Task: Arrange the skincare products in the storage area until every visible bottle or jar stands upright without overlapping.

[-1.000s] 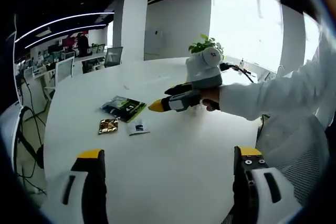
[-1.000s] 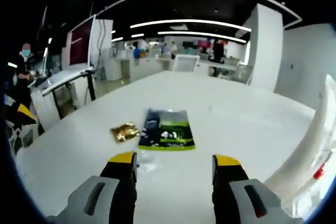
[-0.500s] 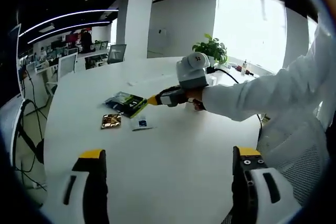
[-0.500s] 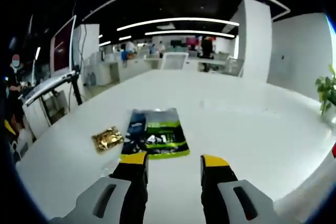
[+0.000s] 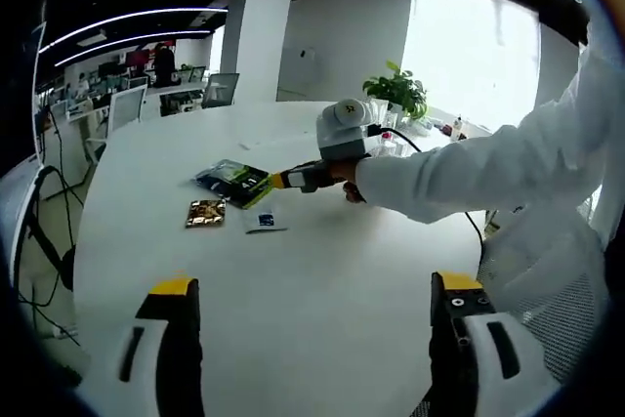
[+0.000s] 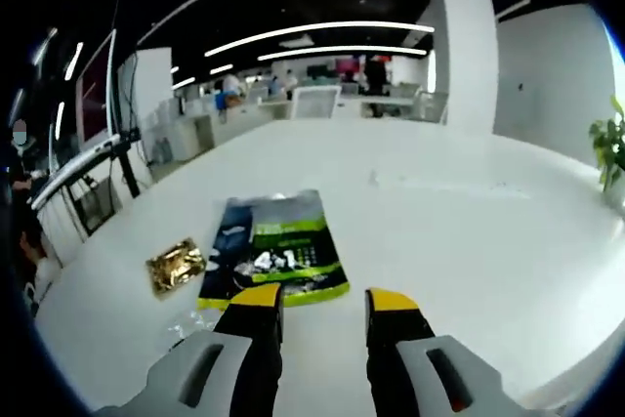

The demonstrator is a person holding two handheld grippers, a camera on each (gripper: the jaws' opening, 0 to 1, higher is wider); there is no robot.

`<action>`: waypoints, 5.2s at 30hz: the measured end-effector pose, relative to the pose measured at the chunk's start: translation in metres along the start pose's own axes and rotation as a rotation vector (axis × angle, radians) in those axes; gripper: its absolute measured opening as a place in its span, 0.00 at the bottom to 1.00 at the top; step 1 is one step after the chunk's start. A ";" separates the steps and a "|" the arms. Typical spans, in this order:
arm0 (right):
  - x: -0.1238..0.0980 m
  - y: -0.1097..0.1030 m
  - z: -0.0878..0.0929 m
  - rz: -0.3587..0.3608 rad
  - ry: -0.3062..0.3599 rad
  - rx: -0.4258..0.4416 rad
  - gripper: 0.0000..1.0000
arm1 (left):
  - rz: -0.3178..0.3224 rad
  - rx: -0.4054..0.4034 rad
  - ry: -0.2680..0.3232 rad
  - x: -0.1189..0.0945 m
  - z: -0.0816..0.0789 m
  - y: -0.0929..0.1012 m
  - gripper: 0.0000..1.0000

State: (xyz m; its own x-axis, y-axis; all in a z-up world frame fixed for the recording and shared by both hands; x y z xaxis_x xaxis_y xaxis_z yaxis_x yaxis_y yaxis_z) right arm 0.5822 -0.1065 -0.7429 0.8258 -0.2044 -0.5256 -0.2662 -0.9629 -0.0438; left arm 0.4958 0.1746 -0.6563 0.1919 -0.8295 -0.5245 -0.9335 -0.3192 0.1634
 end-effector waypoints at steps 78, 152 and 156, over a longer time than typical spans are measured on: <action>0.017 0.006 0.006 0.072 0.082 -0.039 0.00 | -0.006 -0.432 -0.036 0.204 -0.067 -0.156 0.38; -0.024 -0.034 0.023 -0.020 0.055 -1.070 0.00 | 0.018 -0.766 0.054 0.182 -0.062 -0.126 0.00; -0.031 -0.034 0.019 -0.022 0.062 -1.075 0.00 | 0.020 -0.759 0.054 0.181 -0.062 -0.124 0.00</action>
State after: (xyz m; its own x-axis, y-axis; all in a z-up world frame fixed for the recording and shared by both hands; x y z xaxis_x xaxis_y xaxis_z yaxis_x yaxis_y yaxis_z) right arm 0.5564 -0.0642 -0.7413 0.8567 -0.1650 -0.4887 0.3006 -0.6103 0.7330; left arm 0.6651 0.0357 -0.7195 0.2101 -0.8535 -0.4768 -0.4765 -0.5152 0.7124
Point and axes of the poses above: the point that each gripper's makers call its tool centre point, and the gripper's own axes: x roughly forward along the fingers, y roughly to its right, z roughly out of its underside, the point moved 7 cm from there along -x, roughly backward along the fingers, and after that the axes turned 2 degrees about -y, right-handed, at the moved point
